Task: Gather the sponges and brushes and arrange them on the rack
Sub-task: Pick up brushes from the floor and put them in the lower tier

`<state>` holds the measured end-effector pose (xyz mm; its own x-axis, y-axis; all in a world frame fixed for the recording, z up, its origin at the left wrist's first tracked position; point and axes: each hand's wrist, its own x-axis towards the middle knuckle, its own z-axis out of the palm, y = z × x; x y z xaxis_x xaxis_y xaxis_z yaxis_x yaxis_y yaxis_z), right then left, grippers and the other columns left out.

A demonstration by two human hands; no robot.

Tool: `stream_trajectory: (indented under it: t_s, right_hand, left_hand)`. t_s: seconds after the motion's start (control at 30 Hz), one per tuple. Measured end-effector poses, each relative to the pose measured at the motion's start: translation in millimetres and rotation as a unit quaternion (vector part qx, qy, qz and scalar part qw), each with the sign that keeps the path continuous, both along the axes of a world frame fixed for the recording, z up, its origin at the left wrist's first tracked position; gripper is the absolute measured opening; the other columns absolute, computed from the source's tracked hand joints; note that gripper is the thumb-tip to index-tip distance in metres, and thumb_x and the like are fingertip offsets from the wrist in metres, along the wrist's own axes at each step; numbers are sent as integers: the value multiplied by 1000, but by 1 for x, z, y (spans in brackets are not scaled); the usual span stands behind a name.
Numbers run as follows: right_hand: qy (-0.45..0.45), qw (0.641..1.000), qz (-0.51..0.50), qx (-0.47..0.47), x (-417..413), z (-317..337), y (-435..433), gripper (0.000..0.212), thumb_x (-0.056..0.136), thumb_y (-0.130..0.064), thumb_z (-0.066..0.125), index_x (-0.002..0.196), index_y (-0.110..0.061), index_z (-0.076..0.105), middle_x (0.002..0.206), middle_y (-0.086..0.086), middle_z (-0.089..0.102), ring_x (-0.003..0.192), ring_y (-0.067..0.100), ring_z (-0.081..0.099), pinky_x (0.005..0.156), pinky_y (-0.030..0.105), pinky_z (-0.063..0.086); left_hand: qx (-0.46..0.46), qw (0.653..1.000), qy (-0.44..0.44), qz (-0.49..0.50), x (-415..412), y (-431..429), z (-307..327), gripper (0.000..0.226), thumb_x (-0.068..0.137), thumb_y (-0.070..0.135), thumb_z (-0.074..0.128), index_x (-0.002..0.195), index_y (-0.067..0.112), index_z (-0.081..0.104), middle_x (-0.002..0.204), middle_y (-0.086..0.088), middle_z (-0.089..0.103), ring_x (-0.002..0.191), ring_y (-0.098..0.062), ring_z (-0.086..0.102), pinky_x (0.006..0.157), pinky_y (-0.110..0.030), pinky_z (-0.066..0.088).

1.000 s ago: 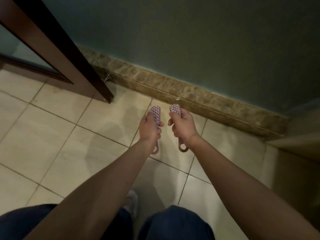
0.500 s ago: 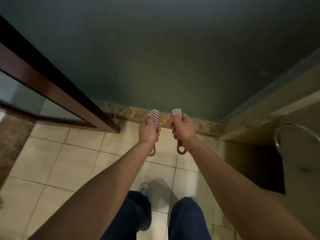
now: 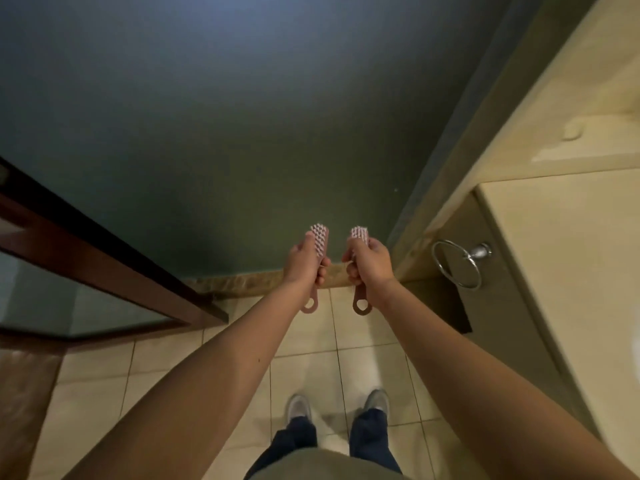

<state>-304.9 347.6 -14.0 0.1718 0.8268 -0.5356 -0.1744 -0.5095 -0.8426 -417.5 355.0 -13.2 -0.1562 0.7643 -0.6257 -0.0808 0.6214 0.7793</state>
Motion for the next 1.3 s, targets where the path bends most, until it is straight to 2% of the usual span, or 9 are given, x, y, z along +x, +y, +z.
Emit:
stream_trajectory:
  t_s: [0.13,0.23,0.37,0.47,0.73,0.87,0.93,1.1,1.3]
  right_hand:
    - [-10,999,-47,13,15,21,-15,9,94,-17,53,96,-9,51,67,5,55,40,10,40,39,23,29]
    - [-19,994,-105,26,33,30,-30,9,93,-19,55,93,-11,53,65,4,56,38,9,41,36,21,29]
    - [-14,984,-173,50,62,40,-55,10,91,-19,56,84,-14,51,63,5,55,37,11,39,36,18,27]
    - [-8,976,-207,63,84,53,-78,11,90,-18,56,81,-13,51,59,4,53,35,11,38,35,18,27]
    - [-30,952,-293,90,152,92,-140,13,94,-19,53,85,-11,51,51,-1,51,34,9,35,35,16,23]
    - [-57,943,-321,68,190,100,-172,14,94,-26,53,91,-12,54,68,5,57,42,11,40,39,25,28]
    - [-57,935,-344,63,212,101,-188,15,94,-26,53,95,-11,54,75,6,59,43,11,40,40,24,29]
    - [-19,916,-392,82,267,101,-230,10,94,-20,53,94,-10,50,76,9,58,40,10,38,36,20,28]
    - [-10,895,-439,80,334,104,-276,13,92,-22,54,92,-11,49,72,7,60,41,11,38,38,19,27]
  left_hand:
    - [11,998,-38,-45,19,0,21,38,102,38,34,88,10,56,57,-4,52,31,-8,38,33,-15,27]
    - [21,994,-45,-93,38,-3,32,37,102,39,35,94,10,56,57,-4,52,33,-9,38,33,-15,25]
    - [30,985,-58,-160,69,-14,46,35,101,39,34,90,13,55,53,-3,52,32,-9,37,34,-14,25]
    - [27,975,-66,-211,95,-26,57,36,101,39,34,94,11,56,50,-3,52,30,-9,37,34,-12,26]
    - [48,935,-73,-343,174,-62,92,44,102,42,32,112,7,56,63,-4,55,45,-11,42,38,-21,32]
    - [48,919,-84,-383,220,-89,104,48,103,42,30,118,4,54,67,-5,53,48,-12,41,39,-21,32]
    - [47,911,-84,-402,245,-105,107,49,103,42,29,118,2,54,66,-6,53,47,-13,41,39,-20,31]
    - [55,889,-85,-446,307,-138,111,45,102,42,30,114,6,54,72,-7,56,49,-13,43,39,-21,34]
    - [61,864,-87,-492,386,-176,113,42,102,40,30,107,7,55,73,-9,58,49,-15,42,42,-22,34]
